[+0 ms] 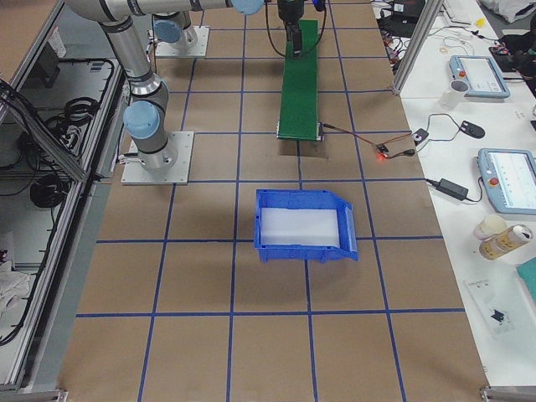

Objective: Move capacitor from left to right
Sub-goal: 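Move the left gripper outward toward the dark capacitor beside the belt, then lower the left gripper and close it on the dark capacitor, then carry the capacitor with the left gripper onto the green belt, then open the left gripper, release the capacitor on the belt, lift away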

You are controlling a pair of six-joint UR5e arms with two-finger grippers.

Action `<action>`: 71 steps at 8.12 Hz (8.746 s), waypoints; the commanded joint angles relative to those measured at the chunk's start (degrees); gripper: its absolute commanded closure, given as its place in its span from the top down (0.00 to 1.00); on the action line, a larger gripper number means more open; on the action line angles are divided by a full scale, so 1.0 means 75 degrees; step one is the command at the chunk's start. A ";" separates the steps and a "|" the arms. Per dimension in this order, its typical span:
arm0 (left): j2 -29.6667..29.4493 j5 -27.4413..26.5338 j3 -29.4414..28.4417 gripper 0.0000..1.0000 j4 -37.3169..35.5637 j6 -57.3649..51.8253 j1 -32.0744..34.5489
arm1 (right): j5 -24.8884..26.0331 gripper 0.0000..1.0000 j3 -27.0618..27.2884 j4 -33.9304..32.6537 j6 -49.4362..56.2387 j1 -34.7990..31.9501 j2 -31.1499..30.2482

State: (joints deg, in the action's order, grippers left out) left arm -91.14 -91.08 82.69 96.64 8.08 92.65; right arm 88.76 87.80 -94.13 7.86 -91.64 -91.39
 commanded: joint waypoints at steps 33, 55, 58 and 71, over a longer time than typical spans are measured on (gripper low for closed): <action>-0.3457 -0.0887 0.2780 0.20 -0.5597 -0.7371 -0.7021 | -0.0022 1.00 0.0000 0.0000 0.0065 -0.0004 -0.0003; -0.3222 -0.0266 0.0975 0.00 -0.3405 -0.2975 -0.1748 | 0.0013 1.00 0.0000 0.0023 0.0077 0.0008 -0.0003; -0.3364 -0.0254 0.0987 0.00 -0.3522 -0.3081 -0.1724 | 0.0001 1.00 0.0000 0.0023 0.0077 0.0008 -0.0003; 0.0373 0.0437 0.0963 1.00 -0.0581 -0.1089 -0.0693 | -0.0033 1.00 0.0059 -0.0082 0.0112 -0.0016 0.0125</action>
State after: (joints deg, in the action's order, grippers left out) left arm -91.38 -87.74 89.88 91.21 -0.53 86.47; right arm 89.15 88.03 -94.13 8.54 -91.73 -91.25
